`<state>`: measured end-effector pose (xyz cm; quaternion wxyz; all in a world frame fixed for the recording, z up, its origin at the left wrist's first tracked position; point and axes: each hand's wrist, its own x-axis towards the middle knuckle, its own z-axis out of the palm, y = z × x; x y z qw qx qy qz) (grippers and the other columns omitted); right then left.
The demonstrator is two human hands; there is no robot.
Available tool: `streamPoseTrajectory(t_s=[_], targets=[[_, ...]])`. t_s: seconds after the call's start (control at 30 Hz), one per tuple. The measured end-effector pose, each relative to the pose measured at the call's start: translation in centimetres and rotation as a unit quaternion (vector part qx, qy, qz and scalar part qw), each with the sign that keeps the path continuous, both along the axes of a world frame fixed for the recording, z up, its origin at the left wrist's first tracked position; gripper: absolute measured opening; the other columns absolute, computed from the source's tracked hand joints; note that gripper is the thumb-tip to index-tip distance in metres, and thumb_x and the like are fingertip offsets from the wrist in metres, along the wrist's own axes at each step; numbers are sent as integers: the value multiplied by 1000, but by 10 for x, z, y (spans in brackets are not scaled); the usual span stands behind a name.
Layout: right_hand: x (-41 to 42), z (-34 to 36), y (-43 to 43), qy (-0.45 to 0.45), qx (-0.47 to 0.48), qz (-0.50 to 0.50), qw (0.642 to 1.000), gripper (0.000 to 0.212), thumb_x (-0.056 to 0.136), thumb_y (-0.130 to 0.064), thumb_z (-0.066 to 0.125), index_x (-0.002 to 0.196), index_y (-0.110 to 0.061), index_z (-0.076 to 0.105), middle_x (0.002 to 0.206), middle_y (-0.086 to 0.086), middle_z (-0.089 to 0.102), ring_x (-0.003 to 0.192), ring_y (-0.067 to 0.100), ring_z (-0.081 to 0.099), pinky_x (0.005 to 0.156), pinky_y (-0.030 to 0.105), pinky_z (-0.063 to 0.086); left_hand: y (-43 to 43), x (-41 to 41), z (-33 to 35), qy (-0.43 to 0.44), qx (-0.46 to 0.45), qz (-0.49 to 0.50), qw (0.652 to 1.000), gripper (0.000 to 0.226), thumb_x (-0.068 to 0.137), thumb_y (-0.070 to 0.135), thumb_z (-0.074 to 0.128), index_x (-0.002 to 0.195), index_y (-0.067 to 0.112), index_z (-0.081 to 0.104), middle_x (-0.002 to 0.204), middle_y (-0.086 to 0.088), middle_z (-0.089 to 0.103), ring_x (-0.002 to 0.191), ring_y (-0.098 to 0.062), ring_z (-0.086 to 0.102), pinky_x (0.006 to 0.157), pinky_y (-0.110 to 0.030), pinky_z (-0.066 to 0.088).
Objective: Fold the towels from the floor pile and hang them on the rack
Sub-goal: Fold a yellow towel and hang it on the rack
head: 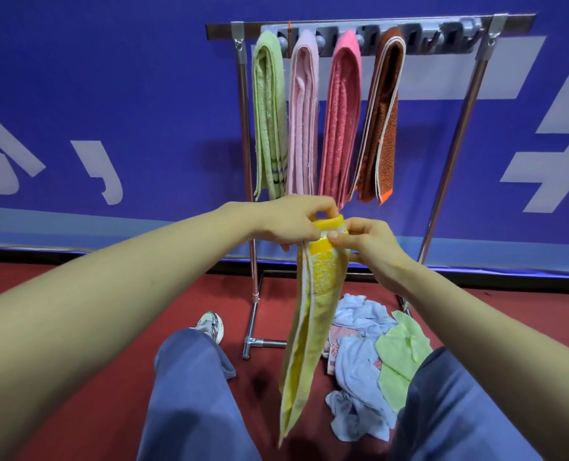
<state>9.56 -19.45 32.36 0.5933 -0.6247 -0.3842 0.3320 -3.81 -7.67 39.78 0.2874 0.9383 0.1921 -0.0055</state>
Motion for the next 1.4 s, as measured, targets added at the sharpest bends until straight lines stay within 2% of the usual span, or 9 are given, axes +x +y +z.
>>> streamPoseTrajectory(t_s=[0.1,0.2,0.37,0.53,0.63,0.93,1.13,1.3,1.4], targets=[[-1,-1,-1,1,0,-15,1000,5,88,-2,69,87,-7,67,81,8,68,70,14,67,62,28,57,4,-1,-2,-31,-20,19,999,41,82,-2,63,117,12,46,71,-6,62,55,-17,58,55,-34,55],[1,-3,-5,22,0,-3,1000,6,88,-5,70,93,-4,67,87,10,68,74,16,67,61,27,56,13,-4,0,-36,-39,29,998,35,82,-4,71,111,7,54,71,-9,66,54,-18,59,58,-31,54],[1,0,-6,-6,1,-3,1000,19,86,-8,74,97,5,66,86,12,68,77,19,66,70,36,58,20,-9,-6,-48,-86,27,995,27,84,-3,75,104,5,60,68,-9,69,57,-18,62,59,-30,53],[2,4,-8,18,23,-22,999,8,88,-4,70,83,-9,66,80,6,69,69,11,68,57,21,53,24,-12,-15,-95,-166,57,980,37,80,-14,72,114,1,64,91,-23,71,82,-26,69,84,-41,60],[4,1,-11,18,16,-22,999,8,89,-4,69,84,-9,66,81,7,69,71,14,68,58,22,54,25,-15,-21,-107,-193,63,973,38,81,-14,71,117,-1,66,102,-27,72,88,-26,71,85,-37,61],[2,0,-11,33,19,-35,999,4,90,-5,67,89,-7,69,79,3,73,69,10,70,57,21,54,14,-12,-25,-101,-125,42,986,27,81,13,83,104,2,76,82,-16,74,68,-7,67,77,-28,61],[3,-2,-7,33,11,-57,998,4,88,-6,70,92,-6,69,84,8,72,71,13,70,61,26,55,15,-8,-29,-120,-92,53,987,11,85,0,73,96,-1,76,71,-16,71,64,-17,62,70,-32,57],[6,-3,-5,-139,21,-90,986,35,79,-9,80,107,-23,66,102,2,67,84,13,66,73,29,57,14,-8,-29,-111,-104,46,987,14,86,-1,73,100,-3,75,84,-28,72,70,-23,65,80,-43,60],[2,6,-4,-266,-2,-40,963,34,80,-20,80,112,-27,70,98,-3,72,92,9,68,82,27,54,12,-7,-33,-119,-119,54,984,29,83,-2,77,110,0,67,87,-28,72,78,-31,72,85,-47,60]])
